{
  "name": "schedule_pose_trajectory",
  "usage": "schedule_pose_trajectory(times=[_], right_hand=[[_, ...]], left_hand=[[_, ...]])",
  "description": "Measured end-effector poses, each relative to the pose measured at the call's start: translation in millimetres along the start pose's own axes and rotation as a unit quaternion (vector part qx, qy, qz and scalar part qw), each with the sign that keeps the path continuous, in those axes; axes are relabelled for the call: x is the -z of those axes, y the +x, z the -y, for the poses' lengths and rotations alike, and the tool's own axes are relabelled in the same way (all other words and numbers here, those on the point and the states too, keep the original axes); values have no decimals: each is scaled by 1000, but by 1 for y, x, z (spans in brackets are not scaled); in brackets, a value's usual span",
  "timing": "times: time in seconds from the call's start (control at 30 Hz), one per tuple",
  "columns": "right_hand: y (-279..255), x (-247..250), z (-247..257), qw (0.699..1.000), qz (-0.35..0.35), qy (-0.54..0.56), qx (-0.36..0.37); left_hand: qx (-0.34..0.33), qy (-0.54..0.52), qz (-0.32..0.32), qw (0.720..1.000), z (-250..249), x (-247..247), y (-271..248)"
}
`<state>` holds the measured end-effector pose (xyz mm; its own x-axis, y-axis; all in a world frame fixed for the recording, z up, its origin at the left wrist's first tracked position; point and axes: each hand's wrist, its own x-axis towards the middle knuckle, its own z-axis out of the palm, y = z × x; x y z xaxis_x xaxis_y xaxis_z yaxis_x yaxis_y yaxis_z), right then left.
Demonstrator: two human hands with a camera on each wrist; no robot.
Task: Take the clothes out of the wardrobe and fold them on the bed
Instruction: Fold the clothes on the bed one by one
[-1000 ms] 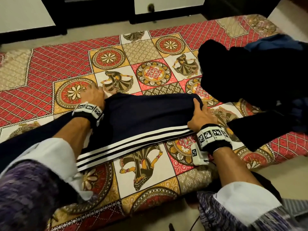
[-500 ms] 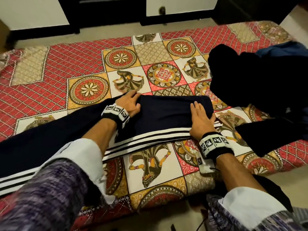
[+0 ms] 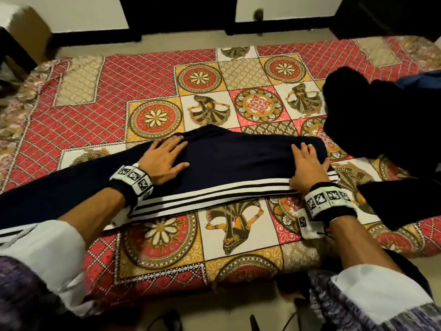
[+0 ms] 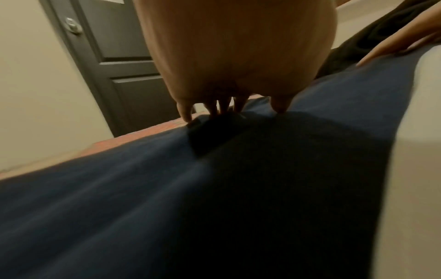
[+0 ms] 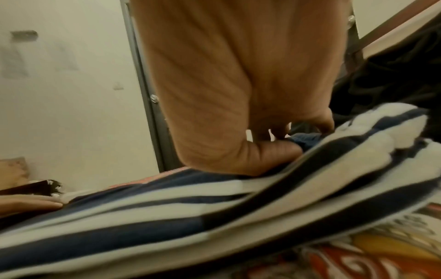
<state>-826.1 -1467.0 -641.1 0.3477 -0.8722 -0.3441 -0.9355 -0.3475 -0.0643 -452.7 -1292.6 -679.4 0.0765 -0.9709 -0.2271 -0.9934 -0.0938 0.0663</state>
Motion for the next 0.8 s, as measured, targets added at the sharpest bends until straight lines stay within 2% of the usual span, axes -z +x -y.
schedule_pose_trajectory(times=[0.1,0.17,0.27,0.37,0.43,0.53,0.6,0.63,0.7,0.8], right_hand=[[-19,12,22,995,-82,29,56],[-37,12,49,984,-105,67,129],[-67,-7,98,971,-58,63,222],[-96,-37,145,966,33,-2,255],[-107,-49,168,963,37,-31,267],[-115,-51,205,958,12,-18,285],[-122,-55,235,951,5,-30,309],[-130,-59,249,942,13,-46,331],[-153,-70,277,921,62,-83,375],[-189,-84,290,898,117,-179,384]], left_hand=[[117,-64,-5,991,55,6,-38],[169,-123,25,978,89,15,-74],[221,-229,89,944,141,18,-128],[343,-236,129,900,204,18,-186],[372,-228,145,888,240,15,-221],[406,-204,156,877,275,6,-271],[432,-208,120,870,286,-9,-298],[448,-221,94,861,308,-34,-308],[473,-212,68,852,325,-60,-323],[504,-193,25,841,295,-49,-332]])
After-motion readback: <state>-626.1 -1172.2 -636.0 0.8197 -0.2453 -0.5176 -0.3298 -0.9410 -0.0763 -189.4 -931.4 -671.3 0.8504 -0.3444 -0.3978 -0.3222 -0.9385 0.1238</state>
